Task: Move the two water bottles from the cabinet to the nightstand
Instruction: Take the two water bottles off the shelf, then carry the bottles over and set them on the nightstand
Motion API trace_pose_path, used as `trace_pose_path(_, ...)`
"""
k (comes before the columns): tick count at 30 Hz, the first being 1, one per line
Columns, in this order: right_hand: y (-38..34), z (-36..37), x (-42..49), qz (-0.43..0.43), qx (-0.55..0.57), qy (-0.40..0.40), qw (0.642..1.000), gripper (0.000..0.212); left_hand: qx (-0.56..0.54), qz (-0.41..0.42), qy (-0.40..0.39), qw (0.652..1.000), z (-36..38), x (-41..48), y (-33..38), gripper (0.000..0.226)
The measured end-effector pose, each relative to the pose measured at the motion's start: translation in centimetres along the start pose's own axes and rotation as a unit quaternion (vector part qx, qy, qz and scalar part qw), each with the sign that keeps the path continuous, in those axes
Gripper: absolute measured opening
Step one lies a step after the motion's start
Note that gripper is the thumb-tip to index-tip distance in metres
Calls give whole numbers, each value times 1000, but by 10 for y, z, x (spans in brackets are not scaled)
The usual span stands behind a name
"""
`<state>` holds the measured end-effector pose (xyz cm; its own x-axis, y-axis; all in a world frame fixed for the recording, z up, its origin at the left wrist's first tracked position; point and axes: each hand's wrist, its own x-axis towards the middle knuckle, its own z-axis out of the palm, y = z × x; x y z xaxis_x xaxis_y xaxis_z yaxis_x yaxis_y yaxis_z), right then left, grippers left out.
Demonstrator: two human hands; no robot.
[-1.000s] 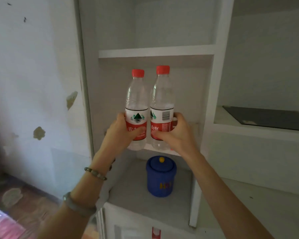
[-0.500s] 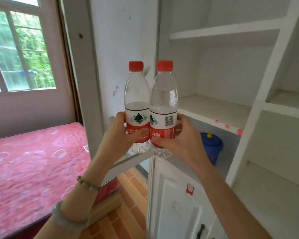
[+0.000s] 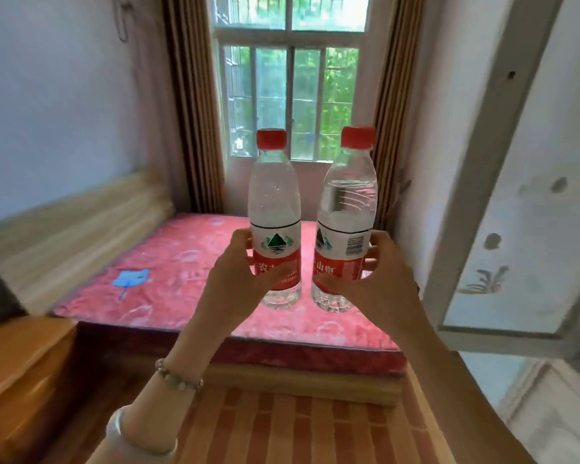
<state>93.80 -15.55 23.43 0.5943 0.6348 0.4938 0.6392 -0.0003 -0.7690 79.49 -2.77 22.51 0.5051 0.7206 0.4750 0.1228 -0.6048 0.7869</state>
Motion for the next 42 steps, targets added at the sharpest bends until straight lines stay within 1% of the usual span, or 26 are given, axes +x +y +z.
trace_pose_path(3, -23, 71, 4, -18, 43, -48, 998, 70, 40, -42, 51, 997, -66, -11, -35, 51)
trace_pose_path(7, -67, 177, -3, -40, 79, -127, 988, 68, 96, -101, 126, 982, -167, -35, -82, 53)
trace_pose_path(11, -106, 273, -22, -51, 108, -166, 979, 68, 133, -140, 181, 964, -254, -60, -122, 56)
trace_pose_path(15, -142, 350, -40, -56, 140, -207, 967, 66, 179, -174, 224, 942, -317, -83, -150, 59)
trace_pose_path(17, -156, 382, -46, -67, 152, -231, 959, 62, 199, -193, 241, 930, -342, -93, -164, 63)
trace_pose_path(20, -172, 428, -50, -83, 166, -268, 945, 64, 225, -214, 268, 912, -374, -105, -186, 69)
trace_pose_path(23, -183, 475, -48, -90, 180, -302, 932, 64, 242, -241, 295, 892, -401, -109, -212, 69)
trace_pose_path(25, -188, 507, -43, -96, 189, -321, 923, 65, 238, -250, 307, 887, -417, -105, -230, 69)
trace_pose_path(30, -199, 591, -12, -115, 209, -346, 908, 68, 243, -262, 336, 871, -457, -74, -281, 69)
trace_pose_path(36, -214, 691, 42, -134, 222, -372, 891, 73, 261, -275, 356, 854, -507, -16, -347, 69)
trace_pose_path(42, -231, 784, 82, -135, 231, -393, 880, 74, 263, -287, 386, 837, -559, 27, -409, 71)
